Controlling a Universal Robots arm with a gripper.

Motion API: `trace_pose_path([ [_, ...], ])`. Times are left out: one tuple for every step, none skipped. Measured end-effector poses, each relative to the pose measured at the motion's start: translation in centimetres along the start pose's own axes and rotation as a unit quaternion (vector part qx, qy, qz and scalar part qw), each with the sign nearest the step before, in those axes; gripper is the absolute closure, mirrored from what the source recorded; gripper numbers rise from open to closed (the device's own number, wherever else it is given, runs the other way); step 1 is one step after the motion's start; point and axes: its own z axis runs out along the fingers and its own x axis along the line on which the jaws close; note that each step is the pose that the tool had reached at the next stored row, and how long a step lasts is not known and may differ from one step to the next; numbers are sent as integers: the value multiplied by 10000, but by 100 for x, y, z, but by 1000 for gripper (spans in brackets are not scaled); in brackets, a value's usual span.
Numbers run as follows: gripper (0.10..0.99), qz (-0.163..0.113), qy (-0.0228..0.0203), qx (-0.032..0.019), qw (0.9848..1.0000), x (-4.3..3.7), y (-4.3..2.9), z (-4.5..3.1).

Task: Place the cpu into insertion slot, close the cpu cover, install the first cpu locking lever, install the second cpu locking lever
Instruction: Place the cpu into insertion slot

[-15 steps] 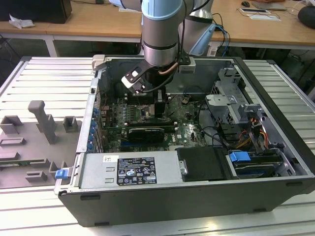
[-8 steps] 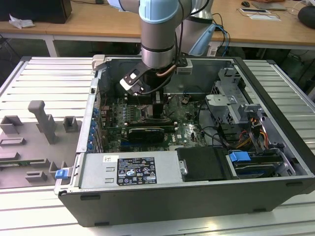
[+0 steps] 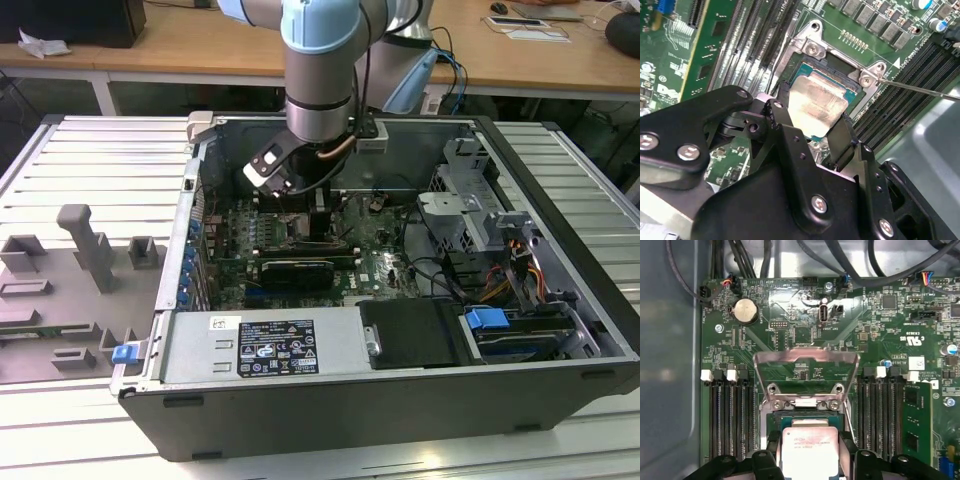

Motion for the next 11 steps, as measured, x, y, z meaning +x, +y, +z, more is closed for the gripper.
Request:
trace_pose_path([
  [545, 0, 0, 0, 10000, 15, -3, 13],
  [545, 0, 0, 0, 10000, 23, -5, 24],
  [545, 2, -1, 0, 10000, 25, -5, 39],
  [545, 5, -1, 0, 10000, 25, -6, 47],
  [545, 8, -1, 0, 10000, 25, -7, 51],
  [545, 9, -2, 0, 10000, 25, -7, 58],
  [545, 10, -5, 1, 10000, 25, -7, 58],
  [545, 9, -4, 0, 10000, 25, -7, 59],
  [545, 9, -4, 0, 10000, 25, -7, 59],
  [545, 9, -4, 0, 10000, 25, -7, 59],
  [545, 9, -4, 0, 10000, 25, -7, 60],
])
